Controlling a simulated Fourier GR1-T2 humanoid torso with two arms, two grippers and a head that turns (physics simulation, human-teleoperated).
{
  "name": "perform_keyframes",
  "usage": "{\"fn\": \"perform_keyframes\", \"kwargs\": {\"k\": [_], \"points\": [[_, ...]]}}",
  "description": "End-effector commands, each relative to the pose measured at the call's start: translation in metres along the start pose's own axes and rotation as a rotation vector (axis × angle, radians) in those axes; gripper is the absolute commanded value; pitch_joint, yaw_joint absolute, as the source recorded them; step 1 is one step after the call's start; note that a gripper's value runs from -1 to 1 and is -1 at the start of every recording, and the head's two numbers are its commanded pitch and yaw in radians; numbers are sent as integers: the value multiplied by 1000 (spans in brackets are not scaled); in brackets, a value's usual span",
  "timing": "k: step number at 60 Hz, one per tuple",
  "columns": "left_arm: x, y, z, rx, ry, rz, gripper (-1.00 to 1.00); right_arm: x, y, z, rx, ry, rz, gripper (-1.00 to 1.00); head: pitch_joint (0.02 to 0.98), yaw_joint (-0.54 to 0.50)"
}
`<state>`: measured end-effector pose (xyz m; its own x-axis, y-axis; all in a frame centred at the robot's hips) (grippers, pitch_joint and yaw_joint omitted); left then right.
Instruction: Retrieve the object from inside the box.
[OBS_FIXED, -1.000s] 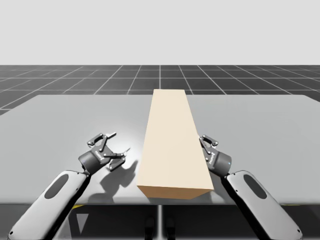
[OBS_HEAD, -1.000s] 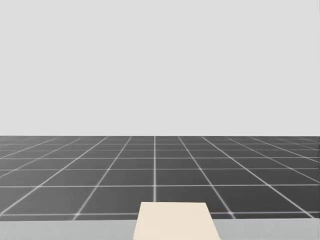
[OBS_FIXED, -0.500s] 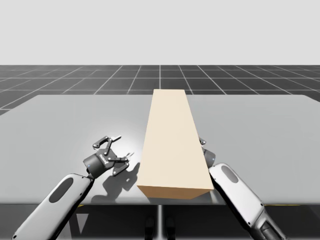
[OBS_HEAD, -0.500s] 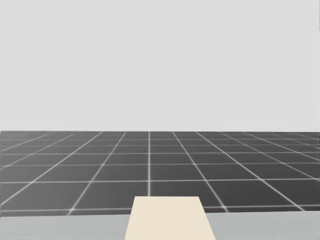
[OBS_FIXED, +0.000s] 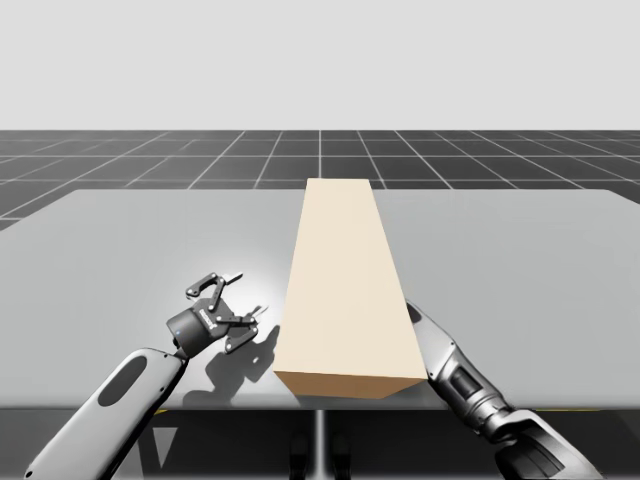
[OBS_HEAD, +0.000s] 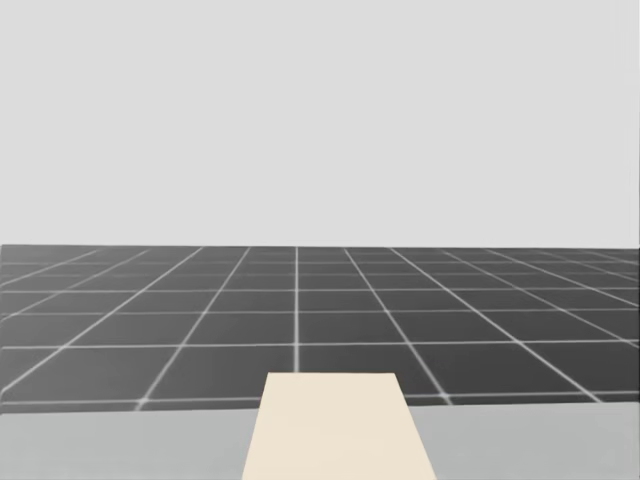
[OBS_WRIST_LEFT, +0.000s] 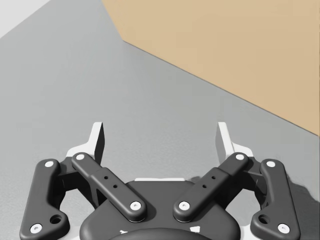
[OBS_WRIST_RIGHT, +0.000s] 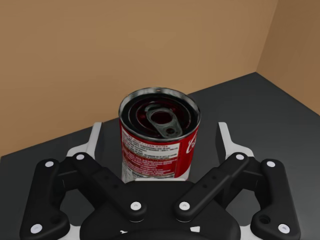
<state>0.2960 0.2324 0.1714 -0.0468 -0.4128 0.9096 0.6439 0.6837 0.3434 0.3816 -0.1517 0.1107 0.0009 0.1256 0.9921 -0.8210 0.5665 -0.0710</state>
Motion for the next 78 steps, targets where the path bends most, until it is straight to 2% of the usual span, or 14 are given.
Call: {"fn": "perform_keyframes", "kwargs": {"k": [1,5,6,7,8,9,14,23,33,36,50,61,65,78], "points": [[-1,-1,0,-4,1,-4,-1000,-16,0,-15,1,90,-16,-1000,135,-52],[-1,-1,0,-6,1,-6,-1000,-16,1,-17,-6,129,-1,-1000,133,-53],[-1,-1,0,-6,1,-7,-1000,-16,2,-16,-21,118,-6,-861,133,-52],[-1,-1,0,-6,1,-7,-1000,-16,3,-17,-34,121,-11,344,132,-52],[-1,-1,0,-7,1,-7,-1000,-16,4,-16,-32,120,-9,836,132,-52],[-1,-1,0,-6,1,-8,-1000,-16,4,-16,-29,121,-7,1000,131,-51],[-1,-1,0,-8,1,-11,-1000,-13,4,-15,-40,157,-32,1000,130,-49],[-1,0,1,-7,-1,-11,-1000,-7,-1,-6,-79,176,-43,1000,126,-45],[-1,1,2,-6,-9,-5,-1000,8,-14,31,-170,140,-15,1000,118,-40],[-1,2,2,-4,-9,-5,-1000,10,-20,49,-217,136,15,1000,116,-40],[-1,4,3,3,-12,-1,-1000,23,-34,121,-402,38,23,1000,112,-43],[-1,5,3,10,-10,1,-1000,28,-49,151,-490,31,37,1000,112,-43],[-1,5,3,11,-11,2,-1000,31,-59,162,-519,22,20,1000,112,-42],[-1,6,4,15,-11,3,-1000,48,-76,179,-578,9,43,1000,108,-44]]}}
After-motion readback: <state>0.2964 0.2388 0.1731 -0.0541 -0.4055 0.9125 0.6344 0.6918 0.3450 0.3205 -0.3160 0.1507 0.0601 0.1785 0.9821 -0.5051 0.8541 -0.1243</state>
